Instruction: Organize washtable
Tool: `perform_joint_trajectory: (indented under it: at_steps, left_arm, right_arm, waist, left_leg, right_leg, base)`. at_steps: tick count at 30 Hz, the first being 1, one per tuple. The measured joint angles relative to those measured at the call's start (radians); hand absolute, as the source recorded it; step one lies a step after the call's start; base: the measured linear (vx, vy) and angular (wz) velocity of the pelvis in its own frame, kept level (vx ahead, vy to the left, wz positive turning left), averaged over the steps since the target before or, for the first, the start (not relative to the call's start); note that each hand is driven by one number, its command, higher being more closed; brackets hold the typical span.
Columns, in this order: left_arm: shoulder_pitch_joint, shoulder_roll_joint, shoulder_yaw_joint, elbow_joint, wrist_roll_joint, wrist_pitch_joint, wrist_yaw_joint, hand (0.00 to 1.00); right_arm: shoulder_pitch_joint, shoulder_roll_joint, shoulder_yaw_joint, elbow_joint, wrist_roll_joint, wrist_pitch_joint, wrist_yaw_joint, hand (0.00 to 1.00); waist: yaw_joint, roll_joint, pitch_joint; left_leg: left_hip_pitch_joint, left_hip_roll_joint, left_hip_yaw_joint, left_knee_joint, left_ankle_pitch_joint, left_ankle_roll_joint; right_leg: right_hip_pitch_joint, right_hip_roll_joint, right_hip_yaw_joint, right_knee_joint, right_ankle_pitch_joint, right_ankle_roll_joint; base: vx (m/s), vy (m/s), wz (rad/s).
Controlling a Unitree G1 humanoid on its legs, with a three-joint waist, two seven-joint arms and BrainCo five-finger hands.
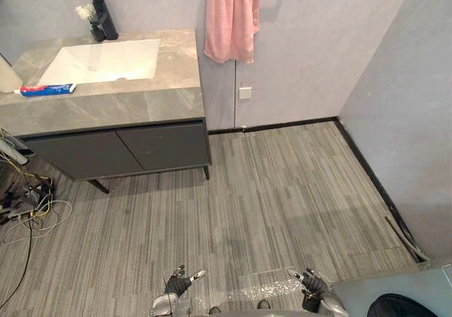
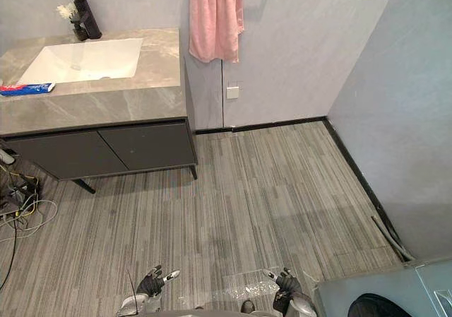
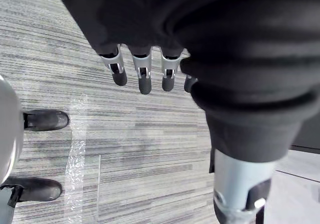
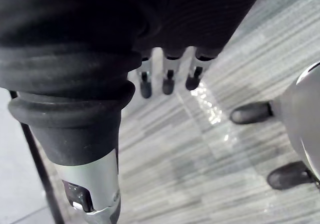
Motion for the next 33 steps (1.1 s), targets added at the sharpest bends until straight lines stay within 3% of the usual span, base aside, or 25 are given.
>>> perform_joint_trajectory:
  at_steps: [17,24,27,29,30,33]
  left_arm:
    - [0.01,0.001,-0.004,0.0,-0.021,-0.005,0.001,0.0]
    - [-0.001,0.001,-0.006,0.0,-0.021,-0.005,0.001,0.0]
    - [-0.032,0.002,-0.031,-0.011,-0.022,-0.004,0.002,0.0]
    - [-0.046,0.007,-0.044,-0.025,-0.028,-0.004,0.002,0.0]
    - [-0.051,0.012,-0.05,-0.026,-0.032,-0.003,0.002,0.0]
    - [-0.068,0.02,-0.049,-0.027,-0.04,-0.002,0.004,0.0]
  right_arm:
    - [0.002,-0.001,0.004,0.0,0.039,-0.014,-0.012,0.0]
    - [-0.02,-0.001,0.005,0.0,0.06,-0.014,-0.01,0.0]
    - [-0.056,-0.001,0.005,-0.001,0.077,-0.014,-0.01,0.0]
    - [-0.074,0.0,0.005,-0.005,0.08,-0.013,-0.009,0.0]
    - [-0.074,-0.005,0.004,-0.015,0.086,-0.012,-0.009,0.0]
    - [-0.092,-0.013,0.004,-0.02,0.096,-0.011,-0.01,0.0]
  waist:
    - [0.0,0.002,-0.001]
    - [0.002,0.003,0.002]
    - [0.003,0.015,0.046]
    - [-0.001,0.019,0.084]
    - [-0.003,0.015,0.092]
    - [0.0,0.029,0.118]
  left_leg:
    - [0.002,0.002,0.023,-0.007,0.0,0.001]
    - [-0.014,0.002,0.072,-0.005,-0.001,0.001]
    - [-0.049,0.023,0.111,0.043,-0.029,0.013]
    - [-0.047,0.032,0.118,0.069,-0.057,0.025]
    - [-0.04,0.034,0.125,0.078,-0.072,0.034]
    - [-0.036,0.094,0.138,0.116,-0.107,0.003]
  right_leg:
    - [0.002,0.006,0.008,-0.02,0.008,-0.012]
    - [-0.036,0.007,0.061,-0.013,0.023,-0.012]
    - [-0.17,0.012,0.076,0.204,-0.044,0.012]
    - [-0.272,-0.01,0.015,0.41,-0.1,0.051]
    - [-0.313,-0.043,-0.051,0.493,-0.138,0.04]
    - [-0.386,-0.127,-0.192,0.476,-0.145,0.022]
  base:
    - [-0.01,-0.012,-0.02]
    - [-0.06,-0.024,-0.22]
    - [-0.11,-0.01,-0.43]
    - [-0.11,-0.01,-0.22]
    - [-0.04,-0.013,-0.17]
    - [0.11,-0.067,-0.16]
